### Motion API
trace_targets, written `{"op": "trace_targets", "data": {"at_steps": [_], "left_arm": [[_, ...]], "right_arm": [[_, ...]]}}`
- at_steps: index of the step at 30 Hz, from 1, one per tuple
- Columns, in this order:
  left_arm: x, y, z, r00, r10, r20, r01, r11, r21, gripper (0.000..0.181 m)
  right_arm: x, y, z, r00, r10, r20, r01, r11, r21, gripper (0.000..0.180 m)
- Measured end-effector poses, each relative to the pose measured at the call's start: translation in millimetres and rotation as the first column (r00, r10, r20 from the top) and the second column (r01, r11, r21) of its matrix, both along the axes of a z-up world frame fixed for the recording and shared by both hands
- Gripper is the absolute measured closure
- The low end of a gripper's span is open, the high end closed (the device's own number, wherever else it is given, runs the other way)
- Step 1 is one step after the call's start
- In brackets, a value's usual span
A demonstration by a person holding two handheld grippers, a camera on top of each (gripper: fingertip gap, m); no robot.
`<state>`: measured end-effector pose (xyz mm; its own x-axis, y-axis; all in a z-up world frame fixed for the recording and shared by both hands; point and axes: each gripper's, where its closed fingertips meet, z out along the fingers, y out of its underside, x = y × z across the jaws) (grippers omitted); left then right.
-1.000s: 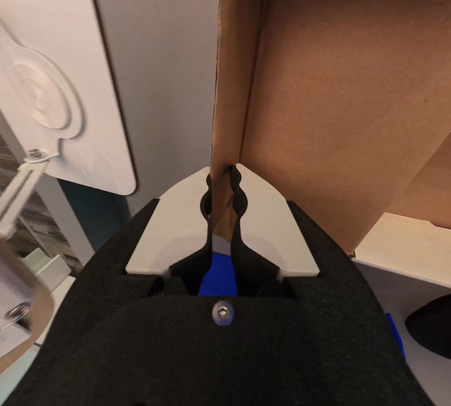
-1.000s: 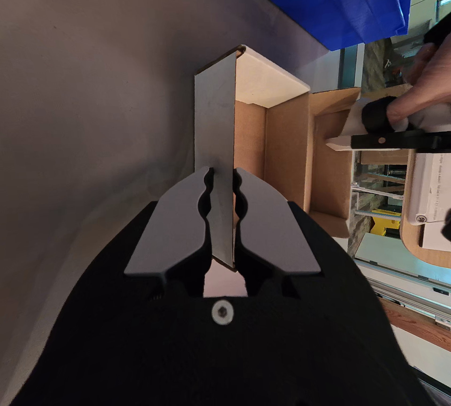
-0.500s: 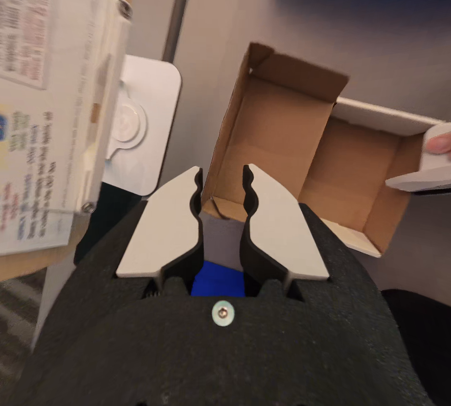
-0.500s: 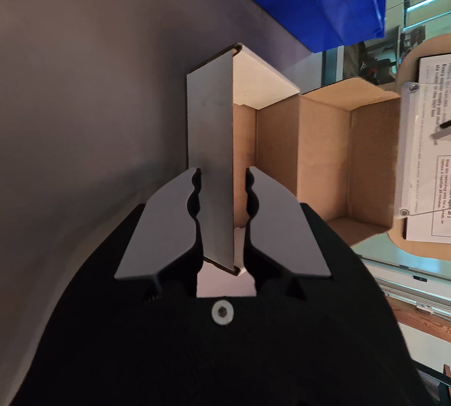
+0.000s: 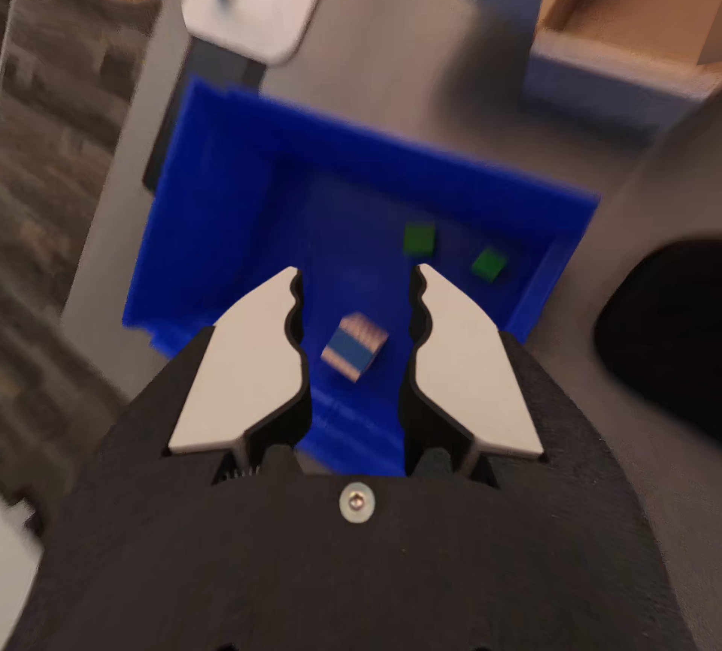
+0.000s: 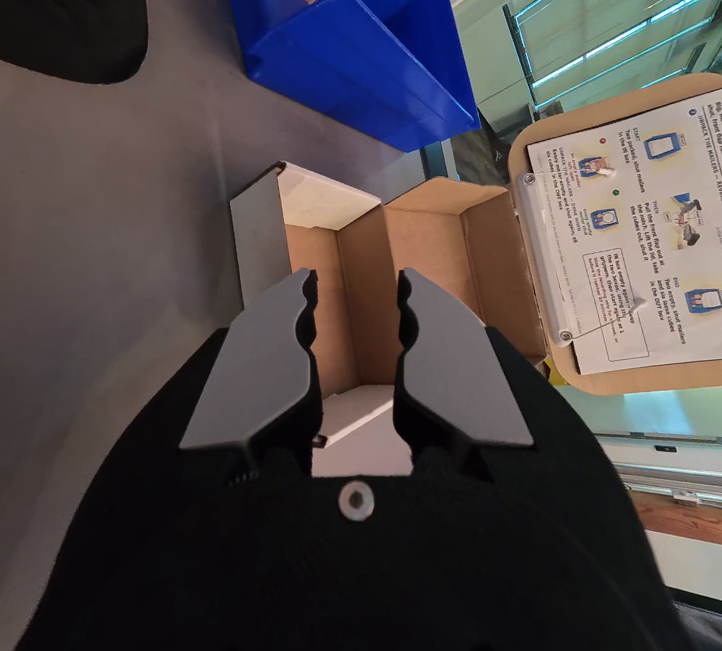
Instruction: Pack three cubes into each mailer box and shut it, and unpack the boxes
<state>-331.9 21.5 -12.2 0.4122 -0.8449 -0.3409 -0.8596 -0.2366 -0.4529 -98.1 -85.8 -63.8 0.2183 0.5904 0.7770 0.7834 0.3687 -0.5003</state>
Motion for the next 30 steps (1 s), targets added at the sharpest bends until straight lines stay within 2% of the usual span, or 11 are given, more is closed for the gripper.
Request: {"op": "trace_targets", "data": {"at_steps": [4, 7, 11, 17, 23, 27, 30], "left_arm": [[-58, -8, -54, 0.928, -0.034, -0.371, -0.016, 0.991, -0.131, 0.129], [-80, -4, -79, 0.843, -0.079, -0.531, -0.021, 0.983, -0.18, 0.128], [-81, 1, -96, 0.82, -0.128, -0.558, -0.012, 0.971, -0.24, 0.127], [-81, 11, -108, 0.848, -0.146, -0.509, 0.012, 0.966, -0.257, 0.128], [-86, 11, -121, 0.838, -0.141, -0.527, -0.009, 0.962, -0.273, 0.13], [-85, 17, -116, 0.844, -0.104, -0.527, -0.024, 0.973, -0.23, 0.132], [-81, 19, -95, 0.86, -0.039, -0.509, -0.066, 0.981, -0.185, 0.132]], "right_arm": [[5, 4, -3, 1.0, -0.008, 0.011, 0.008, 1.0, -0.01, 0.139], [7, 6, -9, 1.0, -0.007, 0.03, 0.008, 1.0, -0.03, 0.139], [8, 7, -15, 0.999, -0.01, 0.053, 0.012, 0.999, -0.033, 0.139], [7, 5, -17, 0.998, 0.001, 0.061, 0.001, 0.999, -0.036, 0.139], [6, 4, -20, 0.997, 0.015, 0.079, -0.011, 0.999, -0.041, 0.141], [6, 3, -19, 0.997, 0.015, 0.078, -0.012, 0.999, -0.044, 0.142], [3, 0, -17, 0.997, 0.037, 0.066, -0.035, 0.999, -0.035, 0.144]]}}
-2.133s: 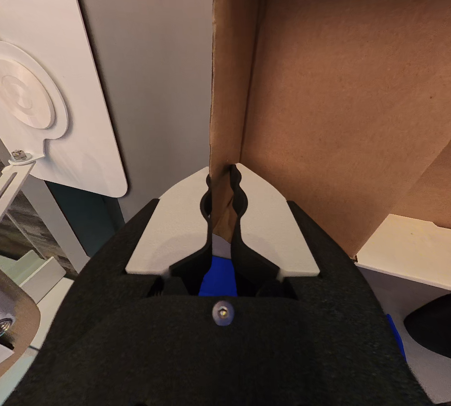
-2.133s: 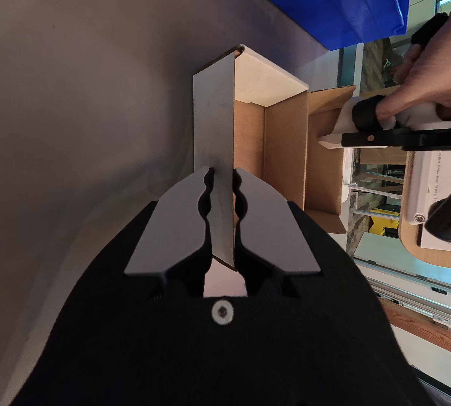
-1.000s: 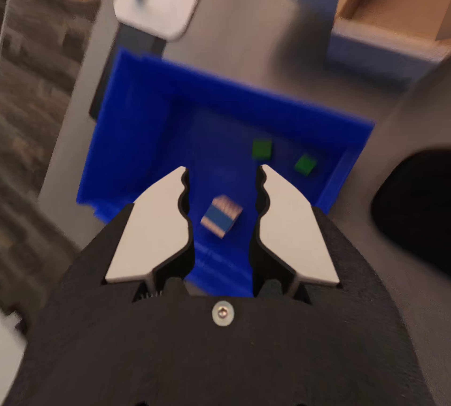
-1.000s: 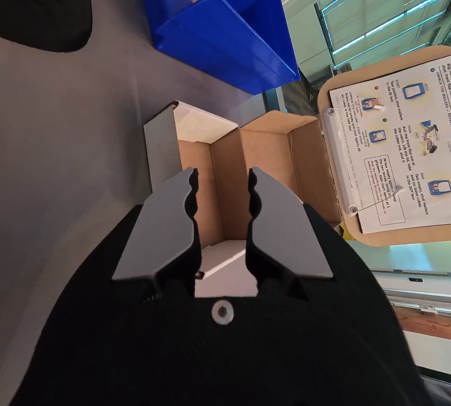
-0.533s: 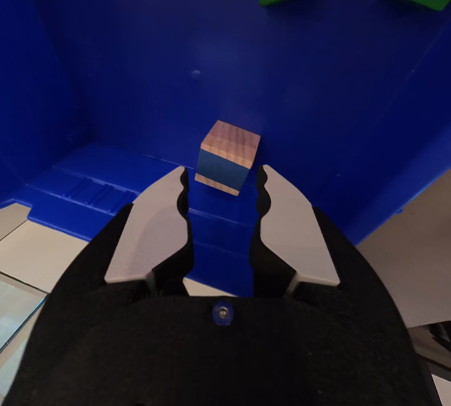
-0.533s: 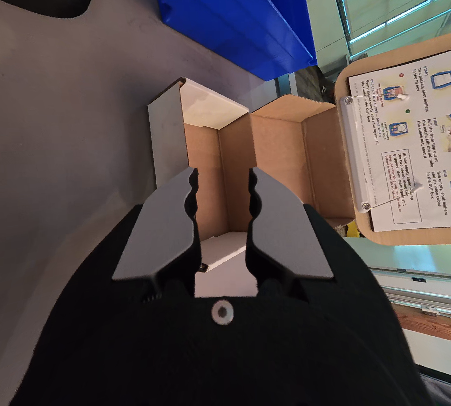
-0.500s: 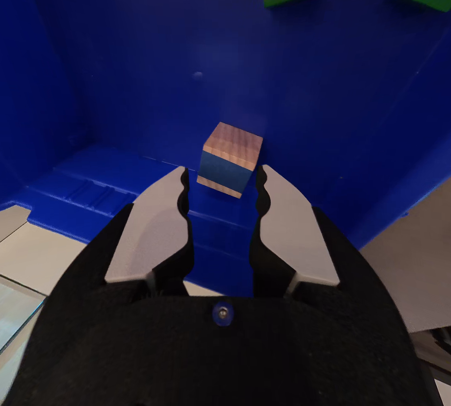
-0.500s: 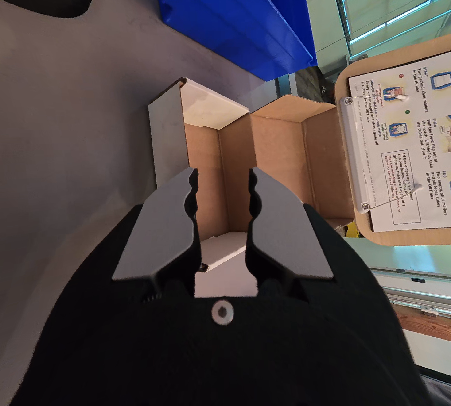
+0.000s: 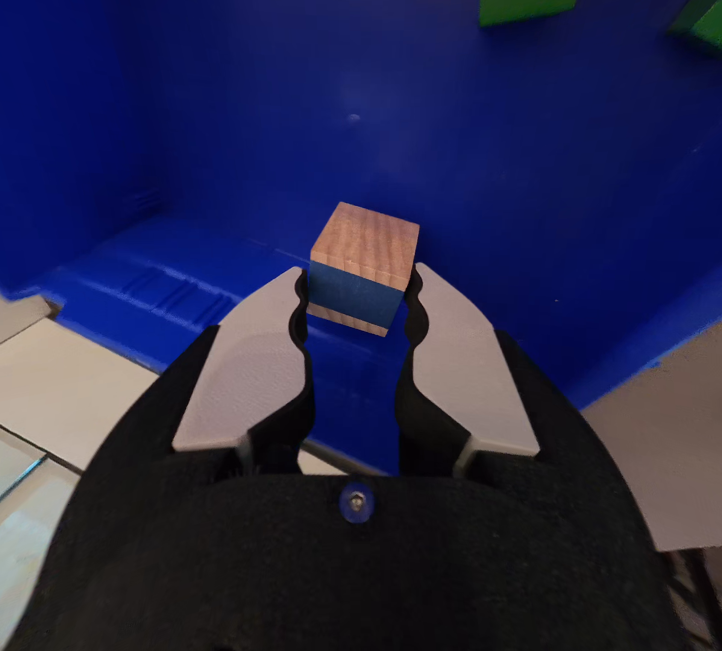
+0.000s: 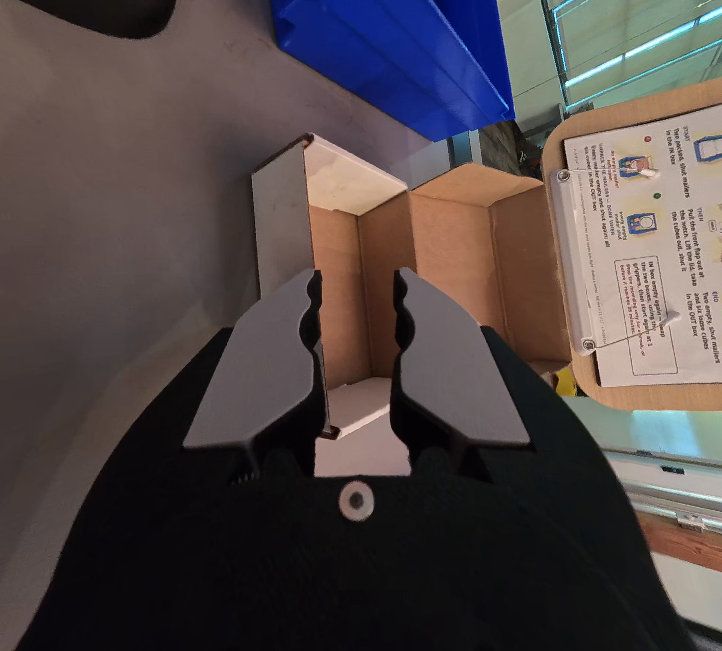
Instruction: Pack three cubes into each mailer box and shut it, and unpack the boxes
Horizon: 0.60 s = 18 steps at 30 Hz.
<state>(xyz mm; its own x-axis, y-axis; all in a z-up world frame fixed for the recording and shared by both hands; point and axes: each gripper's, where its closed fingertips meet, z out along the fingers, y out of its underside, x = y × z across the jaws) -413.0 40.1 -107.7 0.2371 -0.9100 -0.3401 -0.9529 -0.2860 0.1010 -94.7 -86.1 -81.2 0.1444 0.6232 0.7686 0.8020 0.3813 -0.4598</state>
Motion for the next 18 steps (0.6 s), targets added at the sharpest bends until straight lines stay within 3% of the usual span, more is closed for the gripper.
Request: {"op": "trace_targets", "data": {"at_steps": [6, 10, 13, 18], "left_arm": [[35, 1, 90, 0.996, -0.008, 0.094, -0.016, 0.968, 0.249, 0.133], [125, -37, 134, 0.958, -0.114, 0.262, 0.043, 0.964, 0.263, 0.133], [199, -65, 130, 0.916, -0.212, 0.341, 0.133, 0.962, 0.24, 0.133], [254, -80, 69, 0.942, -0.208, 0.263, 0.193, 0.978, 0.079, 0.133]], "right_arm": [[-29, -39, 2, 0.973, 0.222, 0.061, -0.228, 0.967, 0.11, 0.15], [-46, -65, -6, 0.94, 0.327, 0.101, -0.338, 0.932, 0.13, 0.149], [-54, -83, -18, 0.911, 0.406, 0.073, -0.41, 0.91, 0.058, 0.142], [-53, -93, -33, 0.883, 0.458, 0.101, -0.462, 0.886, 0.02, 0.142]]}}
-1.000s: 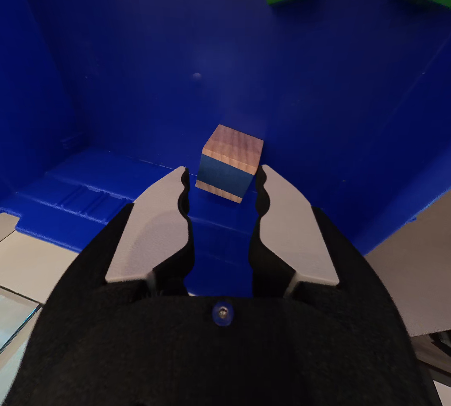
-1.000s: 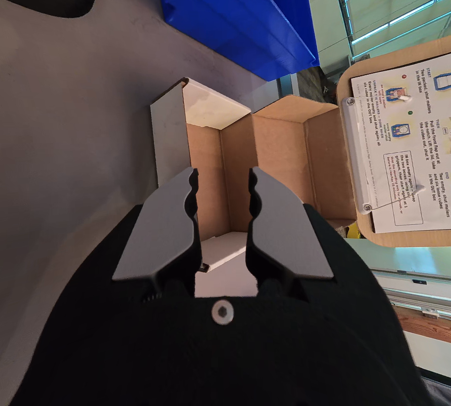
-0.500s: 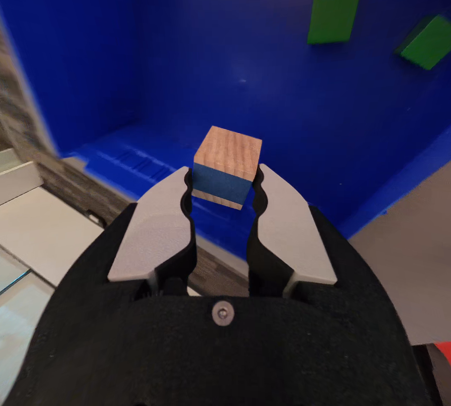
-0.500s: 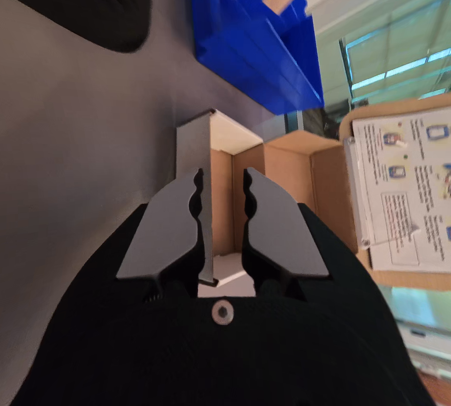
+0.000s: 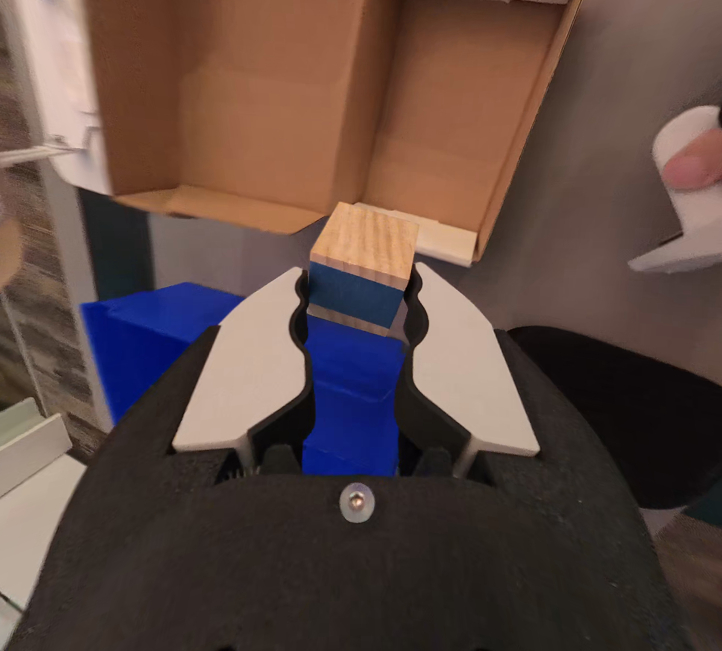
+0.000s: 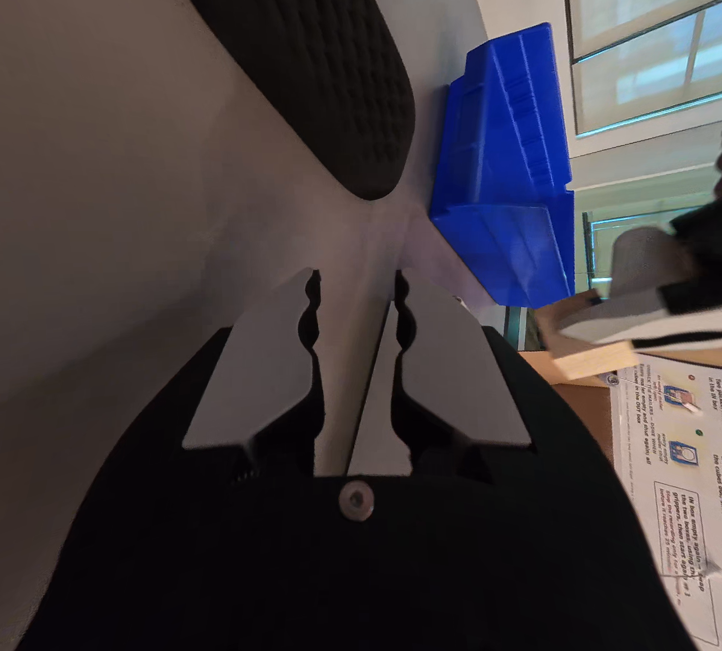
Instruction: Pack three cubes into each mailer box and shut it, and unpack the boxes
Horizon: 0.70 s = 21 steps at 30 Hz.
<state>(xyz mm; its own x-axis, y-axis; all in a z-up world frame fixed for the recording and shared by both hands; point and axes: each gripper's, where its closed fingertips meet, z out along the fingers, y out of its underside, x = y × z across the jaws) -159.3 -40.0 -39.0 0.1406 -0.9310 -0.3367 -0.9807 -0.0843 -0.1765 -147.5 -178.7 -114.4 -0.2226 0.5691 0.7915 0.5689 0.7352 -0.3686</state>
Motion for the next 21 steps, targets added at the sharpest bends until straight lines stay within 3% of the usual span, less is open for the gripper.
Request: {"op": "trace_targets", "data": {"at_steps": [6, 21], "left_arm": [[19, 0, -51, 0.989, 0.008, -0.146, -0.028, 0.99, -0.135, 0.133], [26, 4, -96, 0.952, -0.011, -0.307, -0.051, 0.979, -0.196, 0.133]], "right_arm": [[-2, -4, -6, 1.0, 0.013, 0.019, -0.013, 1.0, -0.007, 0.14], [5, -1, -2, 1.0, 0.0, 0.029, 0.0, 1.0, 0.009, 0.138]]}}
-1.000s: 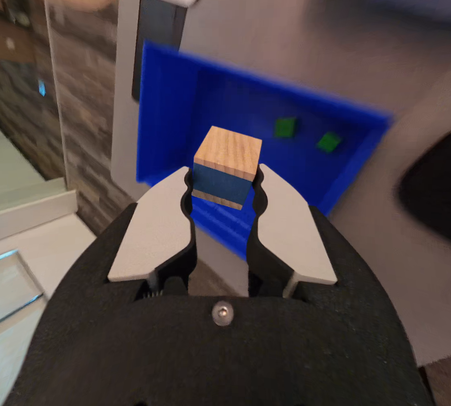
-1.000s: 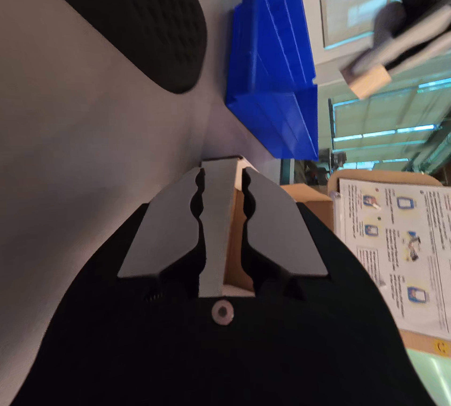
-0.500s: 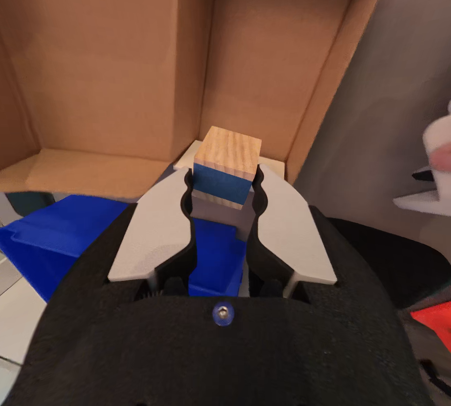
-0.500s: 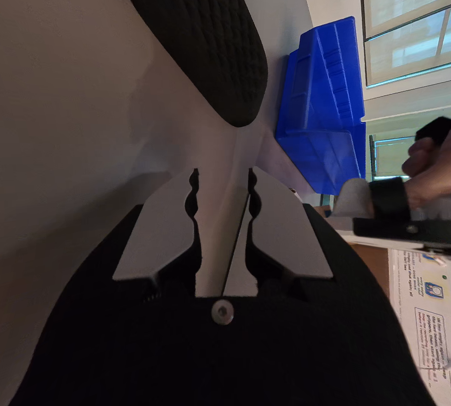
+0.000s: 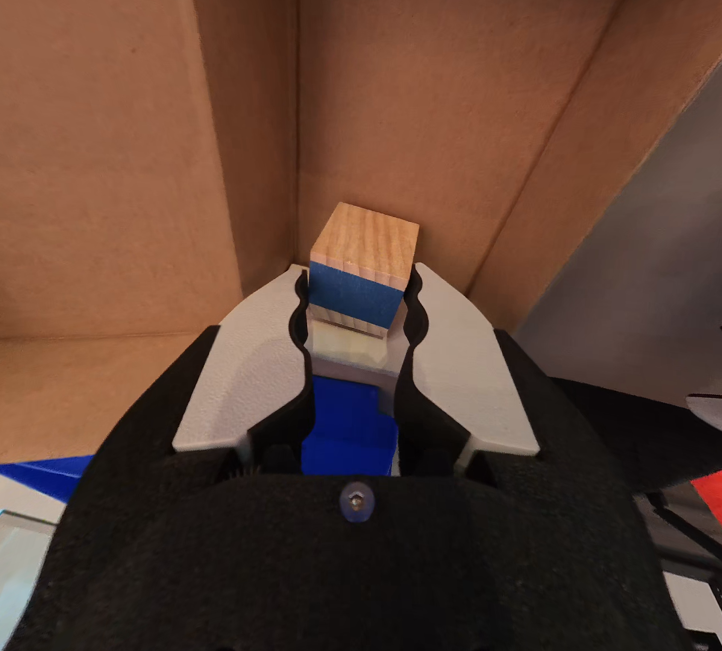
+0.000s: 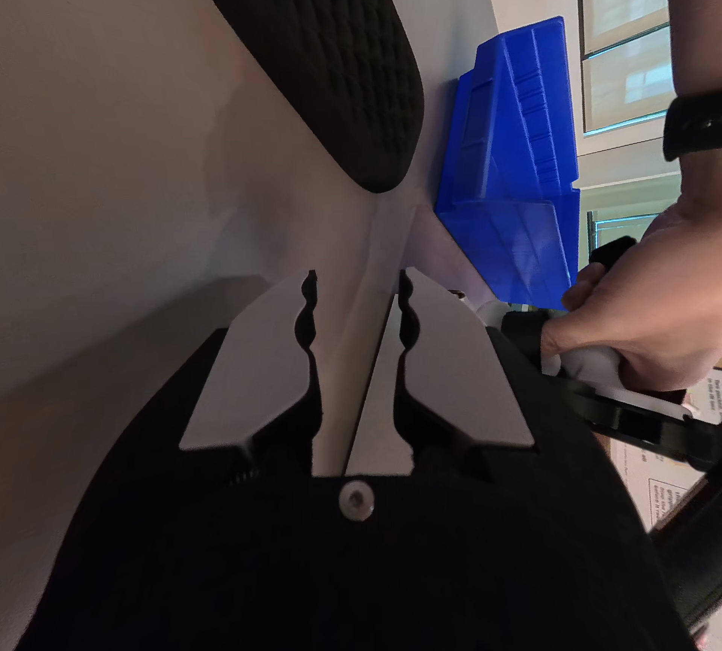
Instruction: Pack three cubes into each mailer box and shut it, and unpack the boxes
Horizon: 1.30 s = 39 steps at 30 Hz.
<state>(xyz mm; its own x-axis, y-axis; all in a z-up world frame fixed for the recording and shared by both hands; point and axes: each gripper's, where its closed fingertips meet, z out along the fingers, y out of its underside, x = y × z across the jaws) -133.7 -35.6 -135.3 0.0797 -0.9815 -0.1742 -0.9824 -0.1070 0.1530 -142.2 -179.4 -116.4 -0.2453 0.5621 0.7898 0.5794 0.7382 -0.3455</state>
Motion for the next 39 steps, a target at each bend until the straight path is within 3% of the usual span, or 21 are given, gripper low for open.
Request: {"op": "trace_targets", "data": {"at_steps": [6, 8, 11, 14, 17, 19, 21, 22, 25, 28, 31, 35, 39], "left_arm": [[2, 0, -3, 1.0, -0.012, 0.006, 0.012, 1.0, 0.006, 0.132], [2, 2, 2, 1.0, -0.025, -0.002, 0.025, 0.999, 0.041, 0.111], [10, -1, 28, 0.992, -0.004, 0.128, -0.004, 0.998, 0.063, 0.113], [15, -1, 85, 0.931, 0.028, 0.365, -0.066, 0.993, 0.093, 0.116], [-2, 9, 169, 0.759, -0.002, 0.651, -0.164, 0.967, 0.194, 0.118], [-45, 32, 218, 0.658, -0.063, 0.751, -0.307, 0.888, 0.343, 0.109], [-104, 52, 239, 0.618, -0.089, 0.781, -0.444, 0.78, 0.441, 0.1], [-129, 58, 237, 0.612, -0.075, 0.787, -0.477, 0.759, 0.443, 0.105], [-172, 60, 179, 0.603, 0.117, 0.789, -0.474, 0.849, 0.236, 0.111], [-190, 58, 106, 0.679, 0.238, 0.694, -0.414, 0.905, 0.095, 0.123], [-192, 56, 53, 0.736, 0.31, 0.602, -0.385, 0.923, -0.004, 0.129], [-183, 55, 18, 0.797, 0.284, 0.533, -0.328, 0.945, -0.014, 0.127], [-171, 59, 4, 0.805, 0.28, 0.524, -0.301, 0.952, -0.045, 0.126]], "right_arm": [[2, 2, -2, 1.0, -0.011, 0.015, 0.011, 1.0, -0.001, 0.137], [3, 2, -3, 1.0, -0.016, 0.02, 0.016, 1.0, -0.019, 0.138], [2, -1, 0, 1.0, -0.007, -0.01, 0.006, 0.998, -0.055, 0.138], [3, -1, 0, 1.0, -0.005, -0.01, 0.004, 0.999, -0.048, 0.138], [3, 0, -3, 1.0, -0.005, 0.002, 0.005, 0.999, -0.043, 0.138], [2, -2, -5, 1.0, 0.002, -0.001, -0.002, 0.998, -0.055, 0.138], [-2, -5, -3, 1.0, 0.015, -0.023, -0.017, 0.998, -0.062, 0.139], [-4, -6, -3, 0.999, 0.02, -0.029, -0.022, 0.997, -0.068, 0.139], [-8, -6, -6, 1.0, 0.018, -0.025, -0.02, 0.996, -0.087, 0.139], [-11, -4, -9, 1.0, 0.013, -0.023, -0.016, 0.994, -0.111, 0.139], [-11, -6, -10, 0.999, 0.017, -0.033, -0.021, 0.99, -0.139, 0.141], [-9, -6, -14, 1.0, 0.003, -0.027, -0.007, 0.987, -0.162, 0.141], [-7, -1, -18, 1.0, -0.011, -0.017, 0.008, 0.984, -0.176, 0.141]]}}
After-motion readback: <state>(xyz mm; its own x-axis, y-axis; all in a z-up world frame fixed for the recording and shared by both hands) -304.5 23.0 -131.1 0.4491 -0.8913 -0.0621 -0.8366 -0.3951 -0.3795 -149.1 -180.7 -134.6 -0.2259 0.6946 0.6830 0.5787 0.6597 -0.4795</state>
